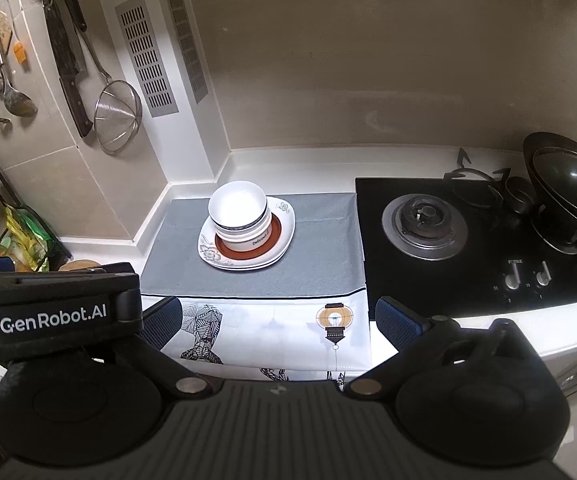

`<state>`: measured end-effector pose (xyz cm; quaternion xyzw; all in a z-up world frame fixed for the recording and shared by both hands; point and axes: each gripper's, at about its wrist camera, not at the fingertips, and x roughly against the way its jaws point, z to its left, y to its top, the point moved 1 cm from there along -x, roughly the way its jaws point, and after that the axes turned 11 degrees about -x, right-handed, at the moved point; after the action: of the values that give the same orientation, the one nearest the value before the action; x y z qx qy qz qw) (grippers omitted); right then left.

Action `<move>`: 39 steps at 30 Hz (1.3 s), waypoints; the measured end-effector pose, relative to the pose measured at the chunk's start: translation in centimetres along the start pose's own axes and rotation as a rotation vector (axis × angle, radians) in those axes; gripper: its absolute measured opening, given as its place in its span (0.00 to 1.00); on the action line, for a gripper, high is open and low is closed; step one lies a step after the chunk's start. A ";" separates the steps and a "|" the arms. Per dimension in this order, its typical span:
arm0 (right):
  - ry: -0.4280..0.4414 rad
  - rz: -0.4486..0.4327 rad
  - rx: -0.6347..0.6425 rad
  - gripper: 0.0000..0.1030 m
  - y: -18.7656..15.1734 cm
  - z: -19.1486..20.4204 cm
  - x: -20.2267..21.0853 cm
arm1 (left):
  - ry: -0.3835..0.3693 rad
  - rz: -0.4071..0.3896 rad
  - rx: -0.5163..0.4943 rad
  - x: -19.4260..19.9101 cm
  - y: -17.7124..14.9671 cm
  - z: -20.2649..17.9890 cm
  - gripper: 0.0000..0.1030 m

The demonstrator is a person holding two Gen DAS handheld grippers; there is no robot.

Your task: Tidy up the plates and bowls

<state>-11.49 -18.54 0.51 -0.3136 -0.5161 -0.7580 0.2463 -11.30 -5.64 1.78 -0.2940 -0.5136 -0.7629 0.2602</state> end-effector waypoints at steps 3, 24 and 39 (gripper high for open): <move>-0.002 0.000 -0.002 1.00 -0.1 -0.1 0.1 | -0.001 -0.001 0.001 0.1 -0.1 -0.1 1.00; -0.003 0.006 -0.015 1.00 -0.3 -1.4 0.4 | 0.017 -0.021 -0.034 0.4 0.0 -1.4 1.00; -0.010 0.031 -0.017 1.00 0.4 -0.1 -1.8 | 0.007 0.001 -0.035 -1.9 0.6 -0.1 1.00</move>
<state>-10.00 -18.65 -0.61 -0.3273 -0.5061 -0.7569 0.2527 -9.57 -5.73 0.77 -0.2963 -0.4988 -0.7728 0.2573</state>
